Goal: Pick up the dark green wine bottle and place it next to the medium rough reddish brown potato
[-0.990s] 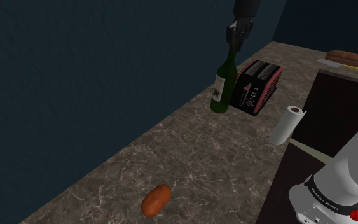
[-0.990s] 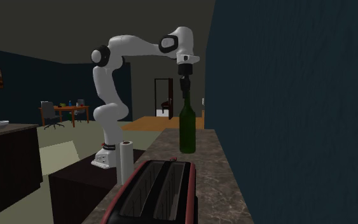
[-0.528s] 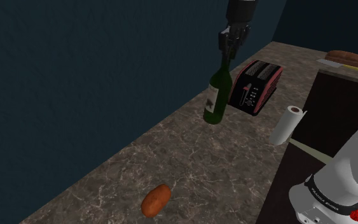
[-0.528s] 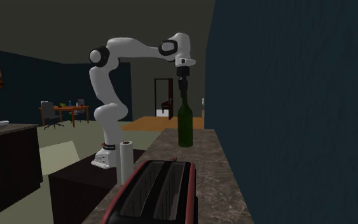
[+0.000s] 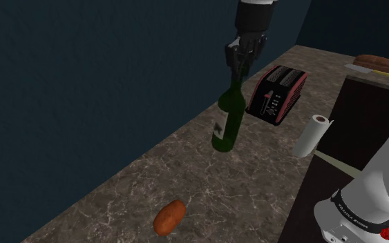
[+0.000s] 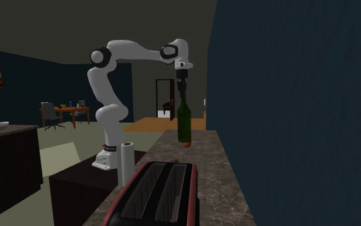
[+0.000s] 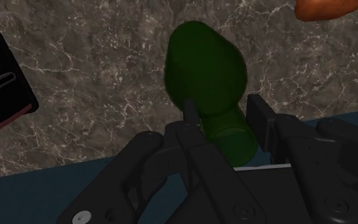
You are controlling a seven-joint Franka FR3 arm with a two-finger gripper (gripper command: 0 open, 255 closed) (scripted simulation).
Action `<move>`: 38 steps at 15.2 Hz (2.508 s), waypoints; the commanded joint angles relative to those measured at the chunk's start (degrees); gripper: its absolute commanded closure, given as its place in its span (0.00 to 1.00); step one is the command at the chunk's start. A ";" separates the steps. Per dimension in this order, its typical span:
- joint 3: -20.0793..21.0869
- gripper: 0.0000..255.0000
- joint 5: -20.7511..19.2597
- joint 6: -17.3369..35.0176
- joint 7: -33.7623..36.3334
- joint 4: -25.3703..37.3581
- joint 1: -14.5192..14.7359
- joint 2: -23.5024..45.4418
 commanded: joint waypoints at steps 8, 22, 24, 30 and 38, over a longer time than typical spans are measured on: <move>9.48 1.00 2.72 -0.40 13.15 2.68 4.19 1.82; 13.72 1.00 3.69 7.85 18.06 -4.07 5.91 3.11; 13.87 1.00 3.76 9.39 18.08 -5.56 5.97 3.16; 14.40 1.00 3.88 14.05 18.24 -9.75 6.11 3.65; 14.93 1.00 3.85 18.09 18.50 -13.02 6.18 4.47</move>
